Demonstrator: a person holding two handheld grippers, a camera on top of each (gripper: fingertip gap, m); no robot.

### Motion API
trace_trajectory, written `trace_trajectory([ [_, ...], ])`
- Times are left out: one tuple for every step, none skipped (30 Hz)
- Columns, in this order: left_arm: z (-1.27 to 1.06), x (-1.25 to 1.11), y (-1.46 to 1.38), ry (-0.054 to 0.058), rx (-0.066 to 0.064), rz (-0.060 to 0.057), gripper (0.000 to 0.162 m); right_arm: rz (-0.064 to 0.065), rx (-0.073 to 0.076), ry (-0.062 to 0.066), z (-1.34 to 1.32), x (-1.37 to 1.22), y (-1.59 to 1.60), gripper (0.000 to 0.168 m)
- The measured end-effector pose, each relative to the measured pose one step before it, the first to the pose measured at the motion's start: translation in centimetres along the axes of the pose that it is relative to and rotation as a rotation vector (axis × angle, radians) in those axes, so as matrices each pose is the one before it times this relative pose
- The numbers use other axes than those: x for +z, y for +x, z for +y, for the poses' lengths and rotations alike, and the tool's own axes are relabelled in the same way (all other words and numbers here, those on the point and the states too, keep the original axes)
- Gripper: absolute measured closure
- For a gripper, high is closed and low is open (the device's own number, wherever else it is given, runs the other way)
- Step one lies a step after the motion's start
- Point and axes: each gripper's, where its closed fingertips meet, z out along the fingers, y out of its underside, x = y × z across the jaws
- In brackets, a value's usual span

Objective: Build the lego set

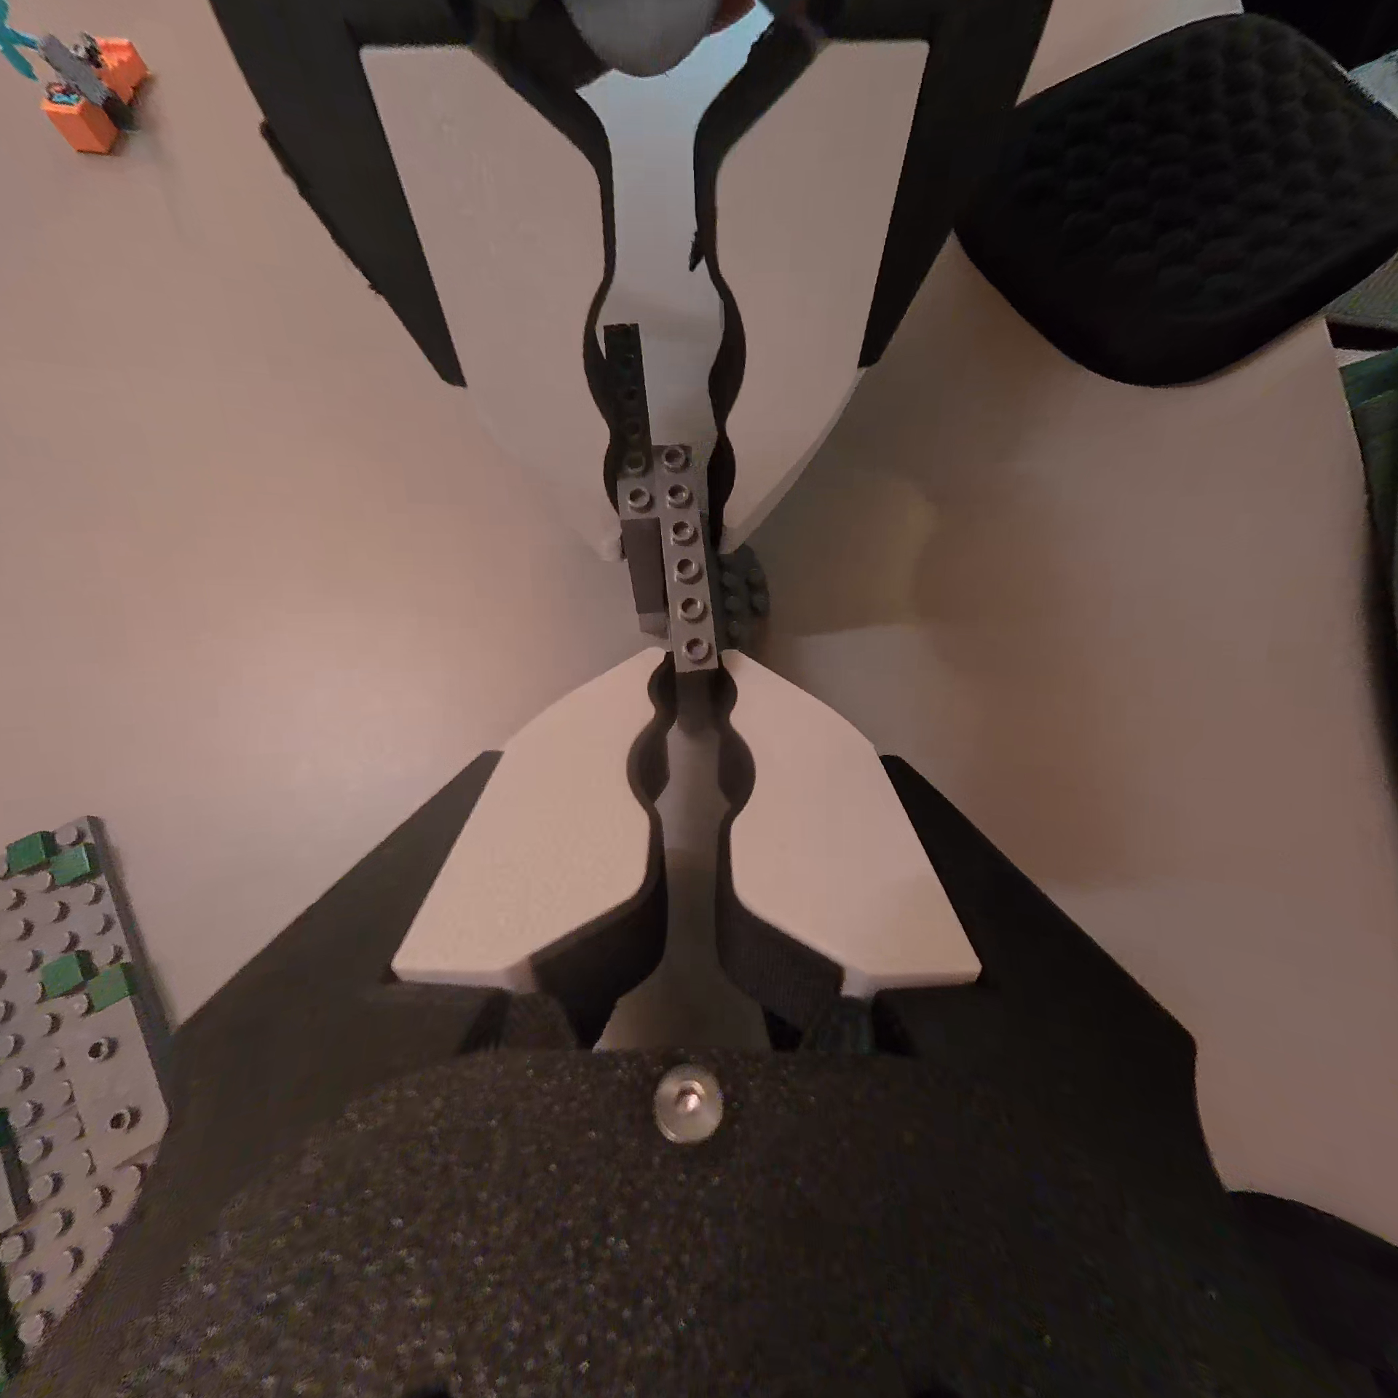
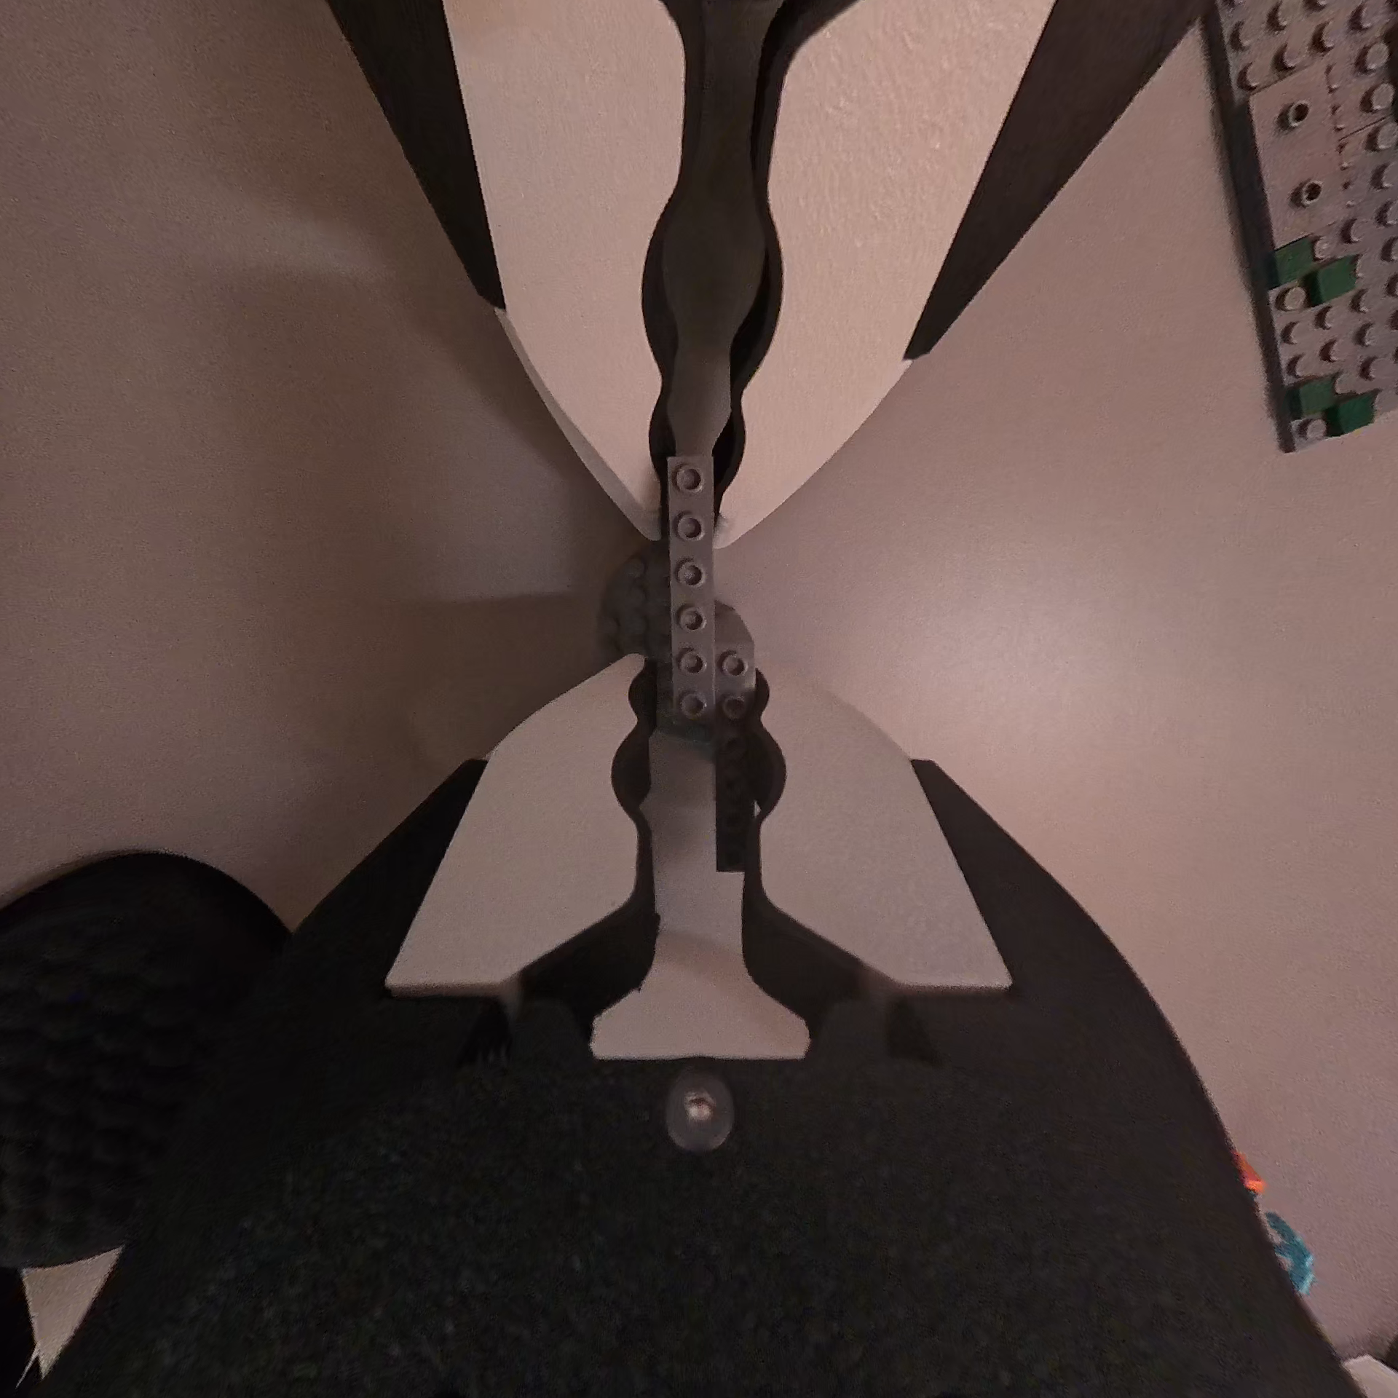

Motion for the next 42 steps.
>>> trace_trajectory([
  [0.012, -0.001, 0.002, -0.0061, -0.0038, 0.0003, 0.154, 0.0009, 0.0033, 0.005, -0.097, -0.051, 0.066, 0.148],
  [0.02, -0.006, 0.006, -0.0051, -0.0056, 0.0018, 0.154, -0.0032, 0.0066, 0.0086, -0.132, -0.073, 0.039, 0.148],
  [0.009, -0.001, -0.011, -0.0043, -0.0045, 0.001, 0.154, -0.0053, 0.0069, 0.0089, -0.144, -0.091, 0.009, 0.148],
  [0.016, -0.008, 0.046, -0.0038, -0.0033, 0.0036, 0.154, -0.0028, 0.0042, 0.0062, -0.086, -0.075, 0.031, 0.148],
  [0.016, -0.001, 0.034, -0.0044, 0.0, 0.0023, 0.154, 0.0007, 0.0017, 0.0021, -0.013, -0.025, 0.057, 0.148],
  [0.001, 0.011, 0.029, -0.0033, 0.001, 0.0002, 0.154, 0.002, -0.0003, 0.0016, 0.025, 0.025, 0.061, 0.151],
  [0.007, 0.006, 0.027, -0.0043, -0.0026, 0.0011, 0.154, -0.0014, -0.0032, 0.0049, 0.018, 0.049, -0.031, 0.153],
  [0.011, 0.002, 0.016, -0.0036, 0.0023, -0.0002, 0.154, -0.0039, -0.0033, 0.0075, -0.01, 0.022, -0.083, 0.153],
  [-0.006, 0.004, 0.004, -0.0003, 0.0064, -0.0031, 0.154, 0.0012, -0.004, 0.0087, -0.014, 0.005, -0.023, 0.153],
  [-0.018, -0.009, -0.008, 0.0033, 0.0041, -0.0042, 0.154, 0.0014, -0.0026, 0.0102, -0.012, 0.017, -0.039, 0.154],
  [-0.032, -0.012, -0.075, 0.0076, 0.0031, -0.0081, 0.154, 0.0037, -0.0002, 0.0134, -0.044, 0.011, -0.006, 0.154],
  [-0.056, -0.031, -0.071, 0.0137, -0.0009, -0.0091, 0.154, 0.0041, 0.0031, 0.016, -0.044, 0.011, 0.008, 0.154],
  [-0.129, -0.077, -0.002, 0.0196, -0.0107, -0.0044, 0.152, 0.0032, 0.0058, 0.016, -0.031, -0.009, -0.021, 0.154],
  [-0.086, -0.104, 0.235, 0.0174, -0.0179, 0.0092, 0.145, 0.0098, 0.0023, 0.0136, -0.007, -0.025, 0.03, 0.154],
  [-0.057, -0.149, 0.255, 0.0168, -0.0183, 0.007, 0.14, 0.0106, -0.0022, 0.0133, 0.018, -0.061, -0.014, 0.154],
  [-0.042, -0.202, 0.206, 0.0203, -0.0169, 0.0027, 0.135, 0.0119, -0.0019, 0.0138, 0.017, -0.098, -0.037, 0.155],
  [-0.067, -0.246, 0.125, 0.0237, -0.0259, -0.0024, 0.13, 0.0152, -0.0003, 0.0158, -0.012, -0.135, -0.021, 0.155],
  [-0.173, -0.278, 0.098, 0.0327, -0.0358, -0.0021, 0.127, 0.0141, 0.0009, 0.0189, -0.043, -0.207, -0.067, 0.155],
  [-0.346, -0.316, 0.043, 0.0432, -0.047, -0.0038, 0.122, 0.0176, 0.0008, 0.0224, -0.1, -0.224, -0.053, 0.155],
  [-0.369, -0.312, 0.109, 0.041, -0.0533, 0.0005, 0.121, 0.0229, -0.0002, 0.0222, -0.076, -0.231, 0.001, 0.156],
  [-0.405, -0.299, -0.044, 0.0415, -0.0538, -0.0113, 0.118, 0.0196, 0.0028, 0.023, -0.096, -0.233, -0.025, 0.156],
  [-0.433, -0.289, -0.107, 0.0426, -0.04, -0.0161, 0.118, 0.014, 0.0077, 0.0277, -0.142, -0.23, -0.049, 0.156],
  [-0.351, -0.297, -0.201, 0.0349, -0.0325, -0.0204, 0.117, 0.0128, 0.0102, 0.0256, -0.114, -0.242, -0.014, 0.156],
  [-0.408, -0.318, -0.286, 0.0363, -0.0275, -0.0245, 0.117, 0.017, 0.0073, 0.0254, -0.115, -0.252, 0.099, 0.156],
  [-0.324, -0.282, -0.303, 0.0288, -0.0258, -0.0219, 0.117, 0.0097, 0.0092, 0.0227, -0.066, -0.263, 0.05, 0.156],
  [-0.121, -0.195, -0.311, 0.0123, -0.0271, -0.0181, 0.116, 0.0031, 0.0135, 0.024, -0.094, -0.288, 0.016, 0.155],
  [0.076, -0.09, -0.226, -0.0019, -0.0235, -0.0104, 0.115, 0.0008, 0.0165, 0.0288, -0.186, -0.323, -0.01, 0.155],
  [0.158, 0.003, 0.008, -0.0063, -0.0318, 0.0038, 0.115, 0.0005, 0.0179, 0.0304, -0.252, -0.358, -0.004, 0.155],
  [0.014, 0.067, 0.334, 0.0059, -0.0313, 0.0211, 0.114, 0.003, 0.0174, 0.0336, -0.351, -0.404, 0.013, 0.156],
  [-0.012, 0.119, 0.54, 0.0096, -0.0289, 0.0291, 0.115, -0.0003, 0.0216, 0.0391, -0.474, -0.44, -0.013, 0.156],
  [-0.008, 0.194, 0.486, 0.0089, -0.0206, 0.0203, 0.115, -0.0015, 0.028, 0.0462, -0.586, -0.454, -0.036, 0.156],
  [0.019, 0.223, 0.393, 0.0079, -0.0037, 0.0094, 0.115, -0.0061, 0.0329, 0.0473, -0.599, -0.438, -0.095, 0.156],
  [-0.02, 0.214, 0.247, 0.0074, 0.004, -0.0034, 0.115, -0.0085, 0.0352, 0.0477, -0.599, -0.403, -0.146, 0.156],
  [-0.224, 0.153, 0.298, 0.0194, 0.0083, -0.003, 0.115, -0.0017, 0.0316, 0.0478, -0.575, -0.369, -0.095, 0.156],
  [-0.378, 0.095, 0.46, 0.028, -0.0021, 0.0077, 0.115, 0.0032, 0.024, 0.0403, -0.454, -0.305, -0.089, 0.156],
  [-0.5, 0.057, 0.465, 0.0339, -0.0119, 0.0083, 0.115, 0.0101, 0.019, 0.0338, -0.346, -0.229, -0.044, 0.156],
  [-0.495, 0.047, 0.393, 0.0337, -0.0119, 0.0056, 0.116, 0.0134, 0.0147, 0.0292, -0.27, -0.168, -0.057, 0.156],
  [-0.389, 0.066, 0.239, 0.0262, -0.0069, -0.0026, 0.116, 0.0088, 0.0155, 0.0289, -0.239, -0.102, -0.149, 0.156],
  [-0.269, 0.08, 0.092, 0.017, 0.0043, -0.0102, 0.116, 0.0042, 0.0205, 0.0296, -0.23, -0.045, -0.207, 0.156],
  [-0.191, 0.095, 0.106, 0.0113, 0.0099, -0.0081, 0.117, 0.0014, 0.0204, 0.0285, -0.196, 0.017, -0.243, 0.156],
  [-0.172, 0.096, 0.238, 0.0104, 0.0111, 0.0013, 0.119, 0.0011, 0.0189, 0.0283, -0.182, 0.047, -0.208, 0.156],
  [-0.052, 0.088, 0.273, 0.0037, 0.0075, 0.0043, 0.122, 0.0016, 0.0188, 0.0243, -0.162, 0.054, -0.165, 0.156],
])
